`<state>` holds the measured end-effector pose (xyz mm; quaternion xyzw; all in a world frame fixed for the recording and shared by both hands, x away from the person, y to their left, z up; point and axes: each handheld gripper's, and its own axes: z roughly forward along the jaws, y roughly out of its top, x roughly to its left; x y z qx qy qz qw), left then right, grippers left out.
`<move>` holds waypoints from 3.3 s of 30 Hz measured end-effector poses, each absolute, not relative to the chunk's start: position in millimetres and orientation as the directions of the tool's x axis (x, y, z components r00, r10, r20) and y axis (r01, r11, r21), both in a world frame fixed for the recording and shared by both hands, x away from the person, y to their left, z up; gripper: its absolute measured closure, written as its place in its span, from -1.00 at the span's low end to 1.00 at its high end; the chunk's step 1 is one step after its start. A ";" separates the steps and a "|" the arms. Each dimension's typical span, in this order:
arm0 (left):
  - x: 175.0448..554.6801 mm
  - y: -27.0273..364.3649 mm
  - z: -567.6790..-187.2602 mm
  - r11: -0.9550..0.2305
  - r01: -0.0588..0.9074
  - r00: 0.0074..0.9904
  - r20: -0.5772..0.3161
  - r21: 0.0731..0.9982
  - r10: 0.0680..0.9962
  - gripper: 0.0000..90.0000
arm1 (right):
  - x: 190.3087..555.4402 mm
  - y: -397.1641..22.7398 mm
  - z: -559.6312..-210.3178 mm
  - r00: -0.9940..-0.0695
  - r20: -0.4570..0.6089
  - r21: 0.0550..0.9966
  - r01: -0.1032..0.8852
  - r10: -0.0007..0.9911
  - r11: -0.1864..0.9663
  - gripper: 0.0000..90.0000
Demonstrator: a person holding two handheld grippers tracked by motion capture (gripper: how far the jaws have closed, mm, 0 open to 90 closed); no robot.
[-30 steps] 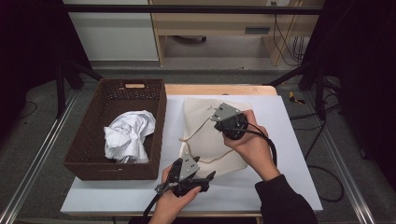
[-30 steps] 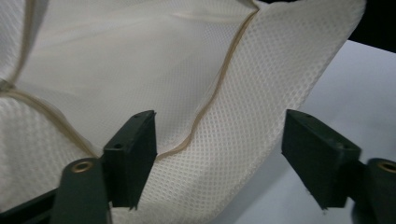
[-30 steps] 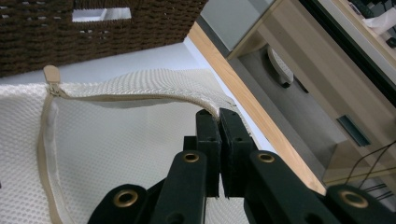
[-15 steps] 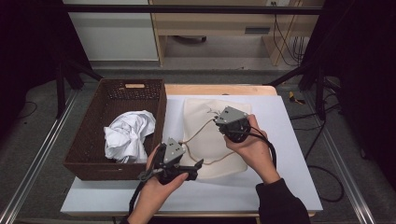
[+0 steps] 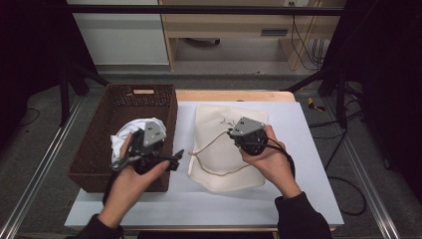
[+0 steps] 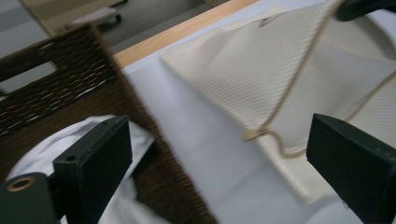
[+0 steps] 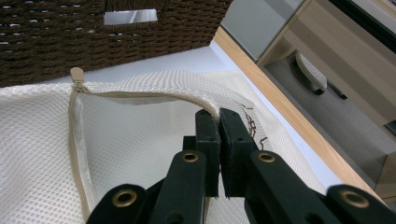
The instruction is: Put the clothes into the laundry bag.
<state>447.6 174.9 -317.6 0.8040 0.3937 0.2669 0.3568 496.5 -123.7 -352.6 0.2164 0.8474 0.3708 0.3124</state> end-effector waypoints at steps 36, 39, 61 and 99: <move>556.0 288.0 -398.8 -0.225 0.774 0.255 0.033 0.592 0.966 -0.92 | 497.9 -121.6 -359.2 -0.734 -0.345 0.756 0.151 0.585 0.637 0.91; 563.0 281.4 -408.0 -0.226 0.787 0.292 -0.024 0.575 0.956 -0.90 | 498.7 -122.6 -359.6 -0.734 -0.343 0.757 0.154 0.587 0.635 0.91; 581.5 266.4 -434.8 -0.311 0.816 0.308 0.089 0.488 0.947 -0.58 | 499.5 -117.5 -367.4 -0.745 -0.340 0.742 0.163 0.574 0.651 0.90; 545.3 288.5 -354.8 -0.328 0.619 0.287 0.184 0.713 0.940 0.20 | 502.6 -126.8 -367.3 -0.741 -0.325 0.752 0.175 0.588 0.636 0.94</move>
